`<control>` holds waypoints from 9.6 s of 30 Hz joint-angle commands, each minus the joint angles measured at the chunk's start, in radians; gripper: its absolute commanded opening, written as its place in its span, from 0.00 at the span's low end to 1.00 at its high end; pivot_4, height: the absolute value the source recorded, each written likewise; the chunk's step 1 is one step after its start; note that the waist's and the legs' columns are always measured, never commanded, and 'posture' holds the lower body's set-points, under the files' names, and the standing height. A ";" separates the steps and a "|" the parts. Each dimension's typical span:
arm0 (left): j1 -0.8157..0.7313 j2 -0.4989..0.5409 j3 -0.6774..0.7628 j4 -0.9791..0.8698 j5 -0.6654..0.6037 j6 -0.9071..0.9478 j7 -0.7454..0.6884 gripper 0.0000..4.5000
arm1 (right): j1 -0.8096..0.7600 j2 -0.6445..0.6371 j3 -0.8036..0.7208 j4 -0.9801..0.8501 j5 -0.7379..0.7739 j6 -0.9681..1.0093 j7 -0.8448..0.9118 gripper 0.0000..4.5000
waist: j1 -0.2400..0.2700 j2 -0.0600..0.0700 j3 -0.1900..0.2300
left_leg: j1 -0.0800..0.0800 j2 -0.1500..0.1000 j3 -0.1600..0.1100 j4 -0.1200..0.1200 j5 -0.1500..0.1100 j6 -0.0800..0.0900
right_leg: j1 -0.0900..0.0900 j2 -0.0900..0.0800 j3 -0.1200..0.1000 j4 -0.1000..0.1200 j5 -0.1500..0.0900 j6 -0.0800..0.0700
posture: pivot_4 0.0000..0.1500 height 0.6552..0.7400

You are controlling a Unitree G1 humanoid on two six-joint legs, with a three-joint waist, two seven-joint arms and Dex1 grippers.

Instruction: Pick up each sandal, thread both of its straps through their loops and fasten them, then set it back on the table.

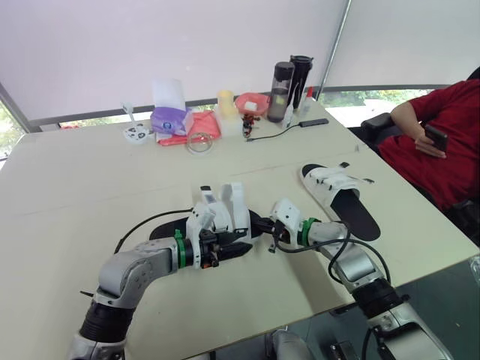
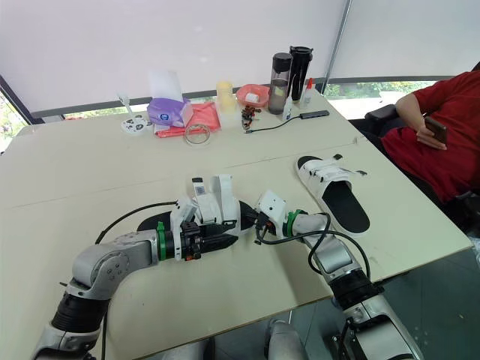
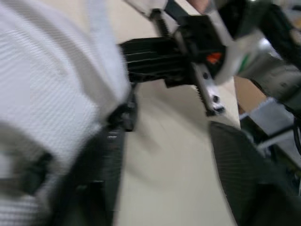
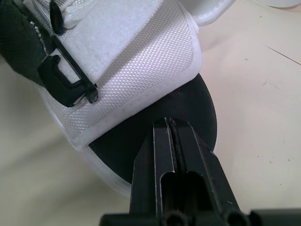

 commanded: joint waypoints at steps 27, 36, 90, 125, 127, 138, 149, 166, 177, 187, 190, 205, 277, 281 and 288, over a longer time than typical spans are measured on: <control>0.087 0.219 -0.019 -0.117 -0.116 0.150 -0.068 0.01 | 0.079 -0.013 0.067 0.160 -0.089 0.070 0.010 0.00 | -0.004 -0.007 0.000 | 0.016 -0.003 0.003 -0.004 -0.006 -0.009 | -0.002 -0.001 -0.002 0.023 0.000 0.000 | 1.00 1.00; 0.115 0.336 -0.091 -0.143 -0.093 0.081 -0.188 0.01 | 0.081 -0.017 0.066 0.163 -0.089 0.066 0.008 0.00 | -0.004 -0.007 0.000 | 0.015 -0.003 0.002 -0.003 -0.007 -0.011 | -0.003 -0.001 -0.002 0.023 0.000 0.000 | 1.00 1.00; 0.057 0.366 0.011 -0.124 -0.161 -0.080 -0.326 0.65 | 0.071 -0.009 0.068 0.187 -0.092 0.052 -0.002 0.00 | 0.020 -0.014 0.002 | 0.015 0.006 0.020 0.000 -0.008 -0.010 | -0.015 0.000 -0.002 0.025 0.004 -0.007 | 1.00 1.00; 0.047 0.160 -0.064 -0.106 -0.143 0.029 -0.169 0.01 | 0.078 -0.017 0.065 0.175 -0.091 0.061 0.000 0.00 | 0.024 -0.018 0.000 | 0.016 0.005 0.023 0.000 -0.008 -0.010 | -0.015 -0.002 -0.003 0.024 0.004 -0.007 | 1.00 1.00; 0.034 0.143 -0.027 -0.095 -0.189 0.063 -0.155 0.01 | 0.075 -0.016 0.065 0.178 -0.092 0.061 -0.001 0.00 | 0.024 -0.018 0.000 | 0.016 0.005 0.023 0.000 -0.008 -0.010 | -0.015 -0.002 -0.003 0.024 0.004 -0.007 | 1.00 1.00; -0.205 -0.156 0.342 0.134 -0.604 0.195 0.311 0.01 | 0.074 -0.013 0.065 0.173 -0.094 0.063 0.001 0.00 | 0.026 -0.024 0.001 | 0.016 0.002 0.021 0.001 -0.005 -0.006 | -0.010 -0.003 -0.002 0.032 0.004 -0.007 | 1.00 1.00; -0.250 -0.205 0.423 0.249 -0.675 0.165 0.589 0.37 | 0.069 -0.008 0.063 0.186 -0.096 0.056 -0.005 0.00 | 0.027 -0.027 0.004 | 0.017 -0.001 0.018 0.005 -0.005 -0.006 | -0.009 -0.004 -0.002 0.039 0.004 -0.006 | 1.00 1.00; -0.183 0.285 -0.085 -0.014 0.013 -0.372 -0.175 0.80 | 0.067 -0.011 0.067 0.195 -0.100 0.040 0.002 0.00 | 0.023 -0.021 0.004 | 0.018 -0.001 0.020 0.001 -0.008 -0.010 | -0.012 -0.007 -0.002 0.033 0.004 -0.007 | 1.00 1.00; -0.057 0.507 -0.221 0.233 0.628 -1.554 -0.492 0.80 | 0.063 -0.017 0.069 0.212 -0.102 0.027 0.011 0.00 | 0.027 -0.016 0.006 | 0.014 0.002 0.026 -0.002 -0.008 -0.010 | -0.018 -0.009 -0.003 0.025 0.004 -0.007 | 1.00 1.00; -0.208 0.318 -0.235 0.528 0.936 -2.126 -0.252 0.80 | 0.075 -0.015 0.072 0.201 -0.099 0.038 0.011 0.00 | 0.030 -0.014 0.002 | 0.014 0.014 0.040 -0.002 -0.009 -0.008 | -0.015 -0.010 -0.006 0.022 0.004 -0.007 | 1.00 1.00; -0.225 0.291 -0.238 0.590 1.051 -2.215 -0.171 0.80 | 0.074 -0.016 0.072 0.206 -0.100 0.037 0.010 0.00 | 0.033 -0.015 0.001 | 0.016 0.013 0.044 -0.002 -0.008 -0.002 | -0.016 -0.010 -0.006 0.030 0.004 -0.007 | 1.00 1.00; -0.200 0.254 -0.262 0.609 1.399 -2.346 0.101 0.80 | 0.061 -0.021 0.072 0.217 -0.101 0.037 0.012 0.00 | 0.052 -0.013 -0.002 | 0.021 0.016 0.045 -0.002 -0.009 -0.002 | -0.019 -0.009 -0.007 0.039 0.007 -0.010 | 1.00 1.00; -0.459 -0.126 0.291 0.363 0.009 0.265 0.392 0.00 | 0.044 -0.003 0.077 0.260 -0.104 0.019 0.004 0.00 | 0.025 -0.022 0.006 | 0.030 0.018 0.042 0.000 -0.012 -0.006 | -0.011 -0.008 -0.015 0.035 0.007 -0.010 | 1.00 1.00; -0.481 -0.176 0.392 0.402 0.023 0.335 0.503 0.00 | 0.047 -0.004 0.077 0.258 -0.104 0.019 0.003 0.00 | 0.025 -0.023 0.006 | 0.031 0.017 0.040 0.000 -0.012 -0.006 | -0.009 -0.008 -0.015 0.035 0.007 -0.010 | 1.00 1.00; -0.471 -0.182 0.429 0.338 0.013 0.320 0.520 0.00 | 0.048 -0.001 0.077 0.259 -0.103 0.017 0.001 0.00 | 0.023 -0.023 0.005 | 0.032 0.017 0.040 0.000 -0.012 -0.007 | -0.008 -0.008 -0.015 0.034 0.007 -0.010 | 1.00 1.00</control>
